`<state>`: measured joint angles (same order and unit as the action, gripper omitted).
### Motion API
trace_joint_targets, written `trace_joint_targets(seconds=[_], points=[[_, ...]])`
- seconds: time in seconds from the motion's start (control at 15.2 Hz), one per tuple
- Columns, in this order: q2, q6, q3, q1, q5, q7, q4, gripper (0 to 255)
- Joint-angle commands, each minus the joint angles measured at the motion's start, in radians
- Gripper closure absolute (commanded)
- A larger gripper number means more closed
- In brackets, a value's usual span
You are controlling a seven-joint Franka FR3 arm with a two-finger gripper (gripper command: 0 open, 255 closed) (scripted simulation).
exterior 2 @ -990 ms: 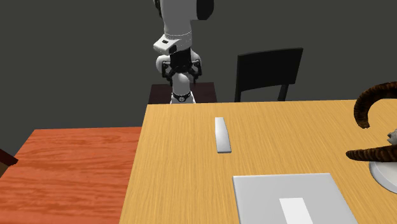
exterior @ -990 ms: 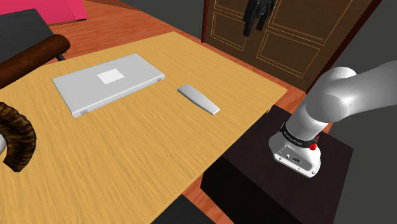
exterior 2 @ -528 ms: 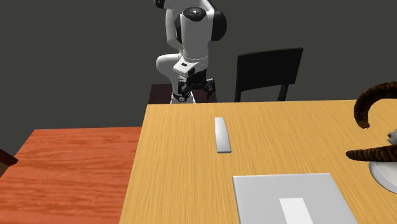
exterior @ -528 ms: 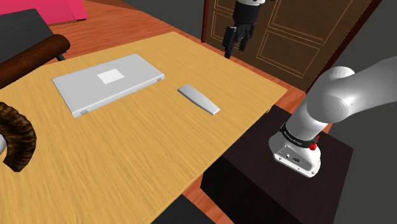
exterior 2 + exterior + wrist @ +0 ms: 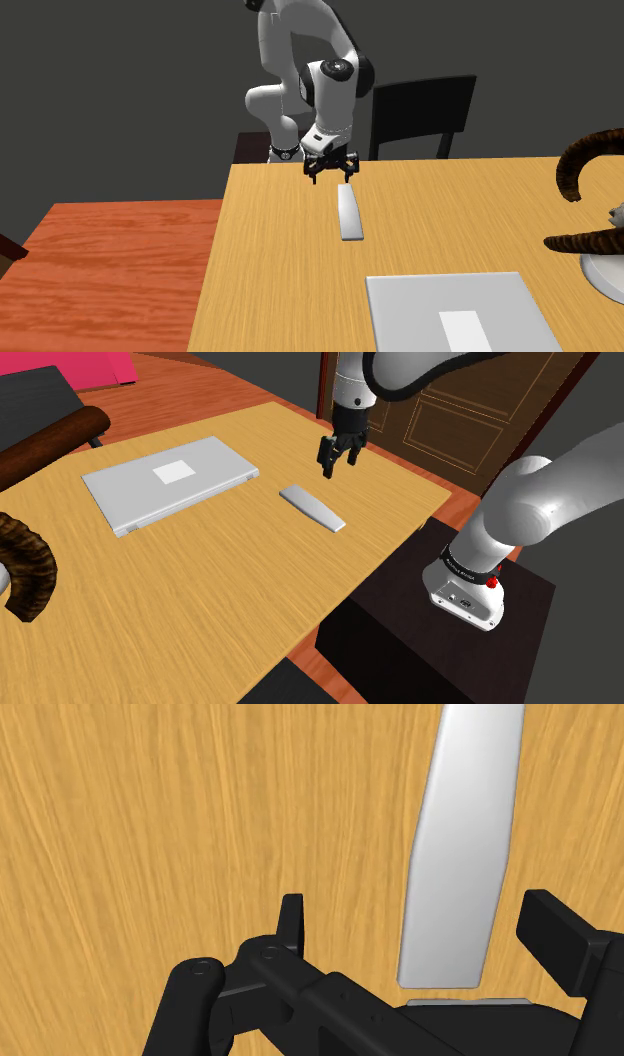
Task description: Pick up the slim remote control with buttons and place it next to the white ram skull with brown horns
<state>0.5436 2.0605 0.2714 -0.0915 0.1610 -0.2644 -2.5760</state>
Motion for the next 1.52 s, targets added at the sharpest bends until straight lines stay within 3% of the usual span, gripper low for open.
trace_joint_targets(seconds=[0.0, 0.33, 0.79, 1.39, 1.45], points=[[-0.073, 0.067, 0.039, -0.005, 0.007, -0.041, 0.007, 0], [-0.251, 0.218, 0.121, -0.004, -0.011, -0.139, 0.031, 0], [-0.325, 0.329, 0.138, 0.003, -0.03, -0.156, -0.009, 0], [-0.332, 0.339, 0.139, 0.003, -0.032, -0.158, -0.012, 0], [-0.332, 0.339, 0.139, 0.003, -0.032, -0.158, -0.012, 255]])
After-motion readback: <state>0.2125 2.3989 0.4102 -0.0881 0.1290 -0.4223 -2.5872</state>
